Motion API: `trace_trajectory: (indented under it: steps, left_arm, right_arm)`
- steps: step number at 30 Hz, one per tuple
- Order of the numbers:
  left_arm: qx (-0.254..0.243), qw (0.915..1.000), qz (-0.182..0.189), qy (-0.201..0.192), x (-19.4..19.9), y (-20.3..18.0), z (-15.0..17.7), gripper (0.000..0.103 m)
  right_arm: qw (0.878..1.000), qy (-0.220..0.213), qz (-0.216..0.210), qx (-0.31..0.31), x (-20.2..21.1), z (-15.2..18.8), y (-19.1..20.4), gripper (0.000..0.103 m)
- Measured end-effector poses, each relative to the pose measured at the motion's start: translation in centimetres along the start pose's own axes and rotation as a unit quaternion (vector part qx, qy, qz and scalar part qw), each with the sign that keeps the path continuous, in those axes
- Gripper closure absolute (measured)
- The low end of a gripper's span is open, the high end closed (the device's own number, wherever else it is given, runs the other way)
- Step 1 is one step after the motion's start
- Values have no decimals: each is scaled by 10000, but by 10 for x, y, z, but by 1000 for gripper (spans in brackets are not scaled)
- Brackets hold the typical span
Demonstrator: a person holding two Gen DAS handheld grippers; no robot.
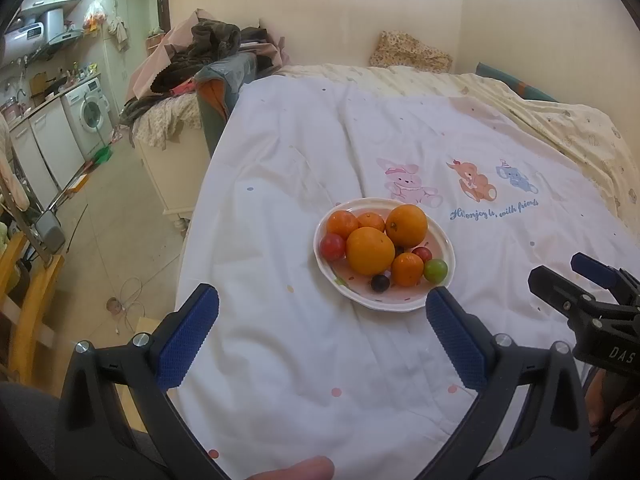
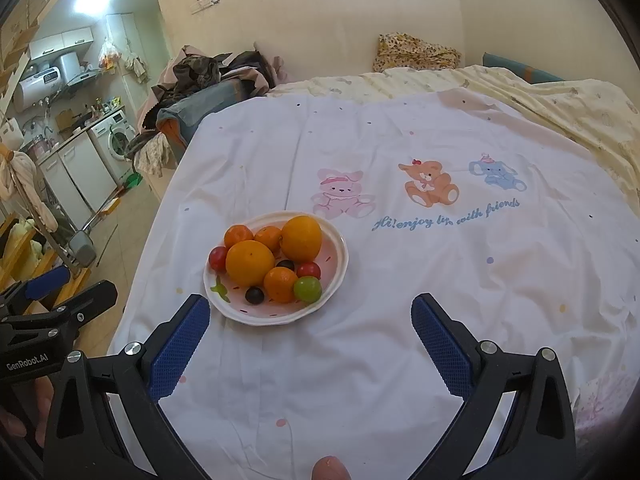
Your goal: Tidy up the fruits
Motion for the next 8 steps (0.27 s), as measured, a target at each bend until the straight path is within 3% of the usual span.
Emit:
trace_trajectory:
  steps: [8]
  left_arm:
    - [-4,10000,-12,-57,1,0,0,1]
  right_arm:
    - [10000,5,-1,7,0,1,0,0]
Point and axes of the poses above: each gripper's, at about its wrist camera, not at the fingertips, and x roughly against the way its jaws point, y to its left, z to its underside, the point moved 3 cm from there along -x, roughly the way its jaws point, and after that the axes turned 8 degrees about -x, right-handed, at the moved point
